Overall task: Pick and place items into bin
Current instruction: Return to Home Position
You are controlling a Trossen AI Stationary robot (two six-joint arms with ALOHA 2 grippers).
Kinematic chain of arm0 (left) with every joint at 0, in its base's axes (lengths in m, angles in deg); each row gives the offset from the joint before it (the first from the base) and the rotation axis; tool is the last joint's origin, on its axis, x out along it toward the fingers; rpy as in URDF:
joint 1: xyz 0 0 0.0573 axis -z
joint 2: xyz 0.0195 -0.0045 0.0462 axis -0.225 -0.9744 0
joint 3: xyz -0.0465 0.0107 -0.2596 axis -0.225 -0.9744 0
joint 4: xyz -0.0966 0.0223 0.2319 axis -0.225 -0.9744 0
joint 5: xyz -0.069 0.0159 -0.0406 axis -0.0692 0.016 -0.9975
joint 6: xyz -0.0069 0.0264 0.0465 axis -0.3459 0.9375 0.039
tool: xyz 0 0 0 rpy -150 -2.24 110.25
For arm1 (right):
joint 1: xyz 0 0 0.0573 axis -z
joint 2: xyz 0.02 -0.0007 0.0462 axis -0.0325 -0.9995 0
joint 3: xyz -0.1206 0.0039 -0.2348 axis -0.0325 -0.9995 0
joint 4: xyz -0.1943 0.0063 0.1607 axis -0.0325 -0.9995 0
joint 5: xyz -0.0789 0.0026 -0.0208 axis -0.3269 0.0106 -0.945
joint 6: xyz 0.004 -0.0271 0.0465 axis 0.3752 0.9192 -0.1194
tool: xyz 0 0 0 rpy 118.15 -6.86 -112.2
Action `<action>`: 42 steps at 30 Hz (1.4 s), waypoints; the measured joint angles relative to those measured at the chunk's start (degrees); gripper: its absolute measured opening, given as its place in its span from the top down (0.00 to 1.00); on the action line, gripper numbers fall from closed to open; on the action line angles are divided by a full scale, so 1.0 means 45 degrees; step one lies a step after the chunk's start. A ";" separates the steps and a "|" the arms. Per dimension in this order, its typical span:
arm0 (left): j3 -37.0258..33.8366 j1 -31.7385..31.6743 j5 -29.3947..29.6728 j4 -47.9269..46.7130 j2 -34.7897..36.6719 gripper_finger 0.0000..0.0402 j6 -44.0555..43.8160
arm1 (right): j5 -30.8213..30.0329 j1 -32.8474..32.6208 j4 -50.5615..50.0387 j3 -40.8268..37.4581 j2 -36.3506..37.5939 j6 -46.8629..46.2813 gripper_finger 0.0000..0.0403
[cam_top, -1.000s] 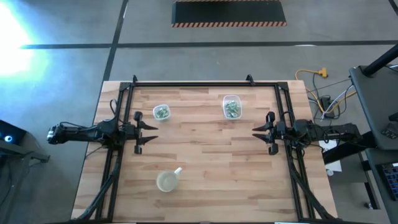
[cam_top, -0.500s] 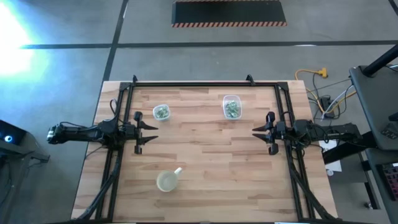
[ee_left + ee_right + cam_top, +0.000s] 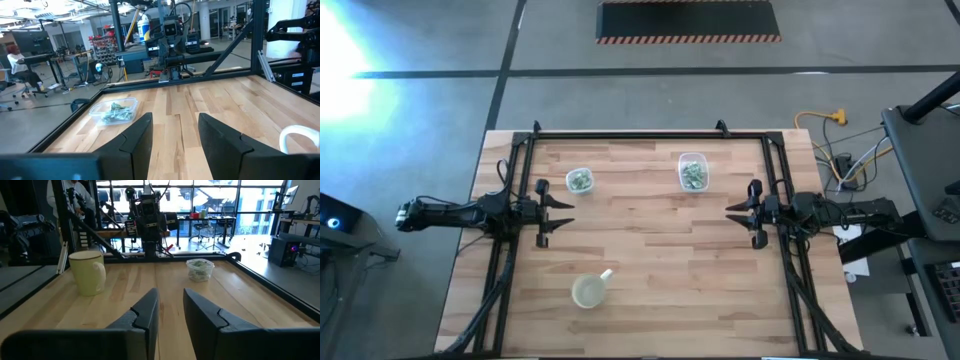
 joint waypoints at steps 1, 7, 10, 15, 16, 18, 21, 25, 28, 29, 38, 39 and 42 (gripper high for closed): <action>0.0000 0.0000 0.0000 -0.0001 0.0000 0.64 0.0000 | 0.0000 0.0000 0.0000 0.0000 0.0000 -0.0009 0.80; 0.0000 0.0000 0.0000 -0.0001 0.0000 0.64 0.0000 | -0.0004 0.0000 0.0000 0.0000 0.0000 0.0047 0.80; 0.0000 0.0000 0.0000 0.0000 0.0000 0.64 0.0000 | -0.0002 0.0000 0.0000 0.0000 0.0000 -0.0005 0.79; 0.0000 0.0000 0.0000 0.0000 0.0000 0.64 0.0000 | -0.0002 0.0000 0.0000 0.0000 0.0000 -0.0009 0.78; 0.0000 0.0000 0.0000 -0.0004 0.0000 0.64 0.0000 | -0.0004 0.0000 0.0000 0.0000 0.0000 -0.0003 0.78; 0.0000 0.0000 0.0000 0.0000 0.0000 0.64 0.0000 | -0.0003 -0.0001 0.0000 0.0000 0.0000 0.0025 0.78; 0.0000 0.0000 0.0000 -0.0005 0.0000 0.64 0.0000 | -0.0005 0.0000 0.0000 0.0000 0.0000 0.0037 0.77; 0.0000 0.0000 0.0000 0.0000 0.0000 0.64 0.0003 | -0.0005 0.0000 0.0000 0.0000 0.0000 0.0037 0.79; 0.0000 0.0000 0.0000 0.0000 0.0000 0.64 0.0000 | -0.0005 -0.0002 0.0000 0.0000 0.0000 0.0042 0.80; 0.0000 0.0000 0.0000 -0.0001 0.0000 0.64 0.0001 | -0.0002 -0.0004 0.0000 0.0000 0.0000 0.0042 0.80; 0.0000 0.0000 0.0000 0.0000 -0.0005 0.64 0.0005 | -0.0002 0.0000 0.0000 0.0000 0.0000 0.0047 0.82; 0.0000 0.0000 0.0000 0.0000 -0.0005 0.64 0.0000 | -0.0004 -0.0001 0.0000 0.0000 0.0000 0.0047 0.82; 0.0000 0.0000 -0.0003 -0.0002 -0.0005 0.64 0.0003 | -0.0001 0.0000 0.0000 0.0000 0.0000 0.0047 0.82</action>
